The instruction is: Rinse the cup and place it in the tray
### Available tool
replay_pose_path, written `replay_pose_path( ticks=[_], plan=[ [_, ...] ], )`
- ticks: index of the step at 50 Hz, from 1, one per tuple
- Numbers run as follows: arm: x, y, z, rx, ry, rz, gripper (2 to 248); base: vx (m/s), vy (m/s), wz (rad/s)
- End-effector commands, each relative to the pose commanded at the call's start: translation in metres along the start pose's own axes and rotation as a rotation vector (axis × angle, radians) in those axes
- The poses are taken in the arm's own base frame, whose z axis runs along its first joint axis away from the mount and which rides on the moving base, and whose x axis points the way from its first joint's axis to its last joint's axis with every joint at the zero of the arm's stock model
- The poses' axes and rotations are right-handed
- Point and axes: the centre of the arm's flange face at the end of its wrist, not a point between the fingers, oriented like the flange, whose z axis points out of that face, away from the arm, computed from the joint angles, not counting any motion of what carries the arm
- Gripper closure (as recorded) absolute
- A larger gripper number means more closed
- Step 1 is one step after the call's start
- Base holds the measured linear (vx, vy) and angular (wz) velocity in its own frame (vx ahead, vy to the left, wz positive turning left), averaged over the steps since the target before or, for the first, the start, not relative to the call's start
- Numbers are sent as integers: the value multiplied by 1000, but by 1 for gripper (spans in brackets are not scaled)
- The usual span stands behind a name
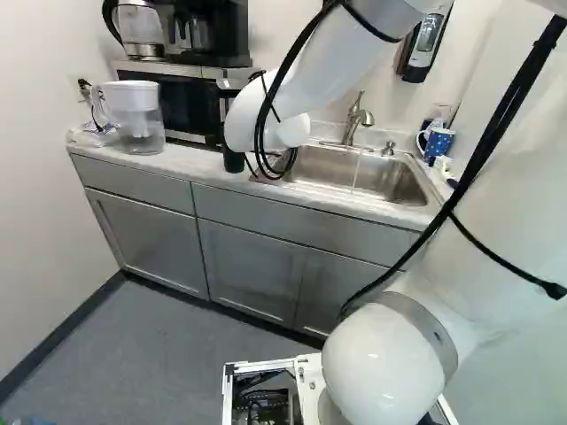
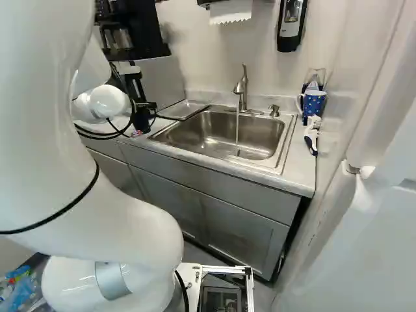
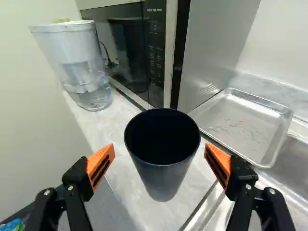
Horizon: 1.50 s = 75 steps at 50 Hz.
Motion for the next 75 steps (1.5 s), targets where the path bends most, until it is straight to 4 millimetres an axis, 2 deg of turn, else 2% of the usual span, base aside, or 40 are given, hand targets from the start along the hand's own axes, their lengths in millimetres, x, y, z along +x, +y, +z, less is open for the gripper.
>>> replay_pose_path(
  ticks=[51,52,56,57,61,62,67,68,75],
  plan=[
    [-7,0,0,0,-75,0,3,0,0,0],
    [-7,0,0,0,-75,0,20,0,0,0],
    [-7,0,0,0,-75,0,20,0,0,0],
    [-7,0,0,0,-75,0,59,0,0,0],
    [-7,0,0,0,-75,0,59,0,0,0],
    [-7,0,0,0,-75,0,99,0,0,0],
    [-7,0,0,0,-75,0,99,0,0,0],
    [-7,0,0,0,-75,0,127,0,0,0],
    [-5,0,-1,0,-71,0,129,0,0,0]
  ],
)
